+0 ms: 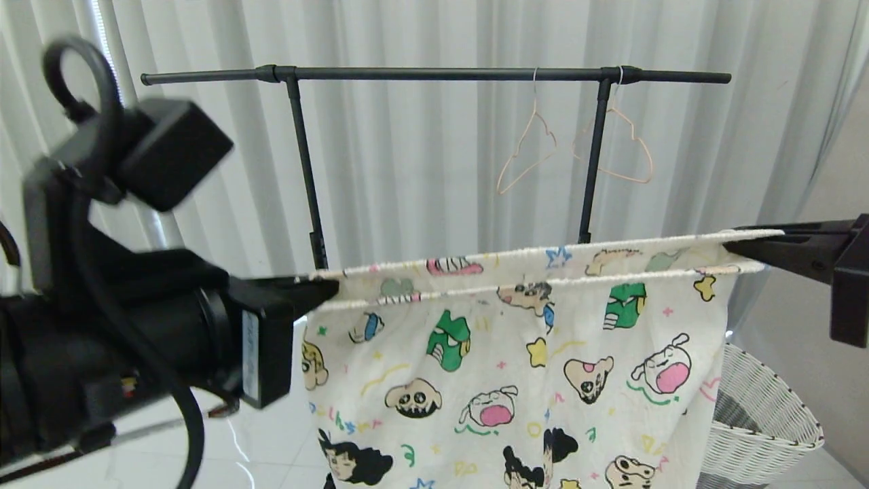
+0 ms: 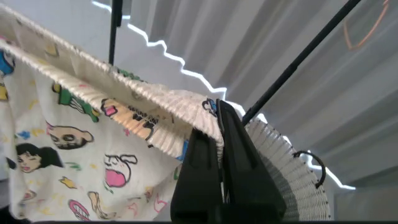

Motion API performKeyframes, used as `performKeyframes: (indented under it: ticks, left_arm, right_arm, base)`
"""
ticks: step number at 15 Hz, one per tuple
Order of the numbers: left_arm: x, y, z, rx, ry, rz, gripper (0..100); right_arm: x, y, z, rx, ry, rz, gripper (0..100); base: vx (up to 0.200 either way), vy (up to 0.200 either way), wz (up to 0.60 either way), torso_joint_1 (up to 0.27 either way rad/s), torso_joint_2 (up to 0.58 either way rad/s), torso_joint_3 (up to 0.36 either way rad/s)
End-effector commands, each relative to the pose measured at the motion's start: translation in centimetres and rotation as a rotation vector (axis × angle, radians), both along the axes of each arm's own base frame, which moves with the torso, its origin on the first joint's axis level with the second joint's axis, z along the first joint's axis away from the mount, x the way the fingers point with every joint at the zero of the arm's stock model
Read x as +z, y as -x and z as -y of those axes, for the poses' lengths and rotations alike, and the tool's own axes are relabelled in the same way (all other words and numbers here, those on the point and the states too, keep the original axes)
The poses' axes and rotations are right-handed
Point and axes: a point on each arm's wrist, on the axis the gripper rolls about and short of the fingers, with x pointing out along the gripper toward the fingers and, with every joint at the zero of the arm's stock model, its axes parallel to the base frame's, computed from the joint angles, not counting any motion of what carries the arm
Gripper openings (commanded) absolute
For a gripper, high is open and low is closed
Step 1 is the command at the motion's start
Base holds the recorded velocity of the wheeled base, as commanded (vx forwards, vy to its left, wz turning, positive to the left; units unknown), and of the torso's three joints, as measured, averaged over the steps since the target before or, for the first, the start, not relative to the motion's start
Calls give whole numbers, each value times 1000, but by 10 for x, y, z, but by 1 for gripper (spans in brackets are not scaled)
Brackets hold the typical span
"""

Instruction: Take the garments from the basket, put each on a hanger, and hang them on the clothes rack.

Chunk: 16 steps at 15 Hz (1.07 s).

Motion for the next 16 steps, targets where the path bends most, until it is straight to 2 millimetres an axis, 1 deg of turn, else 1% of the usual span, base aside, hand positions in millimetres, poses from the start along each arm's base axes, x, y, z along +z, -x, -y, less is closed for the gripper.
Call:
performKeyframes:
  ticks: [1, 2, 4, 5, 9, 10, 11, 13, 16]
  left_arm:
    - [47, -9, 3, 27, 53, 45, 0]
    - [56, -12, 7, 19, 77, 54, 0]
    - [57, -11, 5, -12, 99, 41, 0]
    - [58, -8, 3, -14, 104, 47, 0]
    - [51, -5, 0, -16, 83, 38, 0]
    - [52, -3, 3, -43, 69, 62, 0]
    - [54, -2, 10, -87, 60, 109, 0]
    - [53, -16, 28, -100, 62, 163, 0]
    - [44, -45, 54, -79, 69, 179, 0]
  right_arm:
    - [13, 1, 1, 2, -31, 33, 0]
    - [23, 1, 0, 9, -56, 57, 0]
    - [29, 2, 0, 48, -77, 67, 0]
    - [30, 2, 1, 50, -81, 70, 0]
    - [31, 5, 3, 50, -77, 59, 0]
    - [34, 9, 7, 48, -71, 40, 0]
    - [37, 16, 13, 45, -70, -12, 0]
    - [44, 31, 24, 111, -87, -102, 0]
    - [37, 51, 36, 247, -68, -197, 0]
  base:
    - [0, 0, 0, 0, 0, 0]
    - [0, 0, 0, 0, 0, 0]
    - [0, 0, 0, 0, 0, 0]
    - [0, 0, 0, 0, 0, 0]
    - [0, 0, 0, 0, 0, 0]
    - [0, 0, 0, 0, 0, 0]
    - [0, 0, 0, 0, 0, 0]
    - [0, 0, 0, 0, 0, 0]
    - [0, 0, 0, 0, 0, 0]
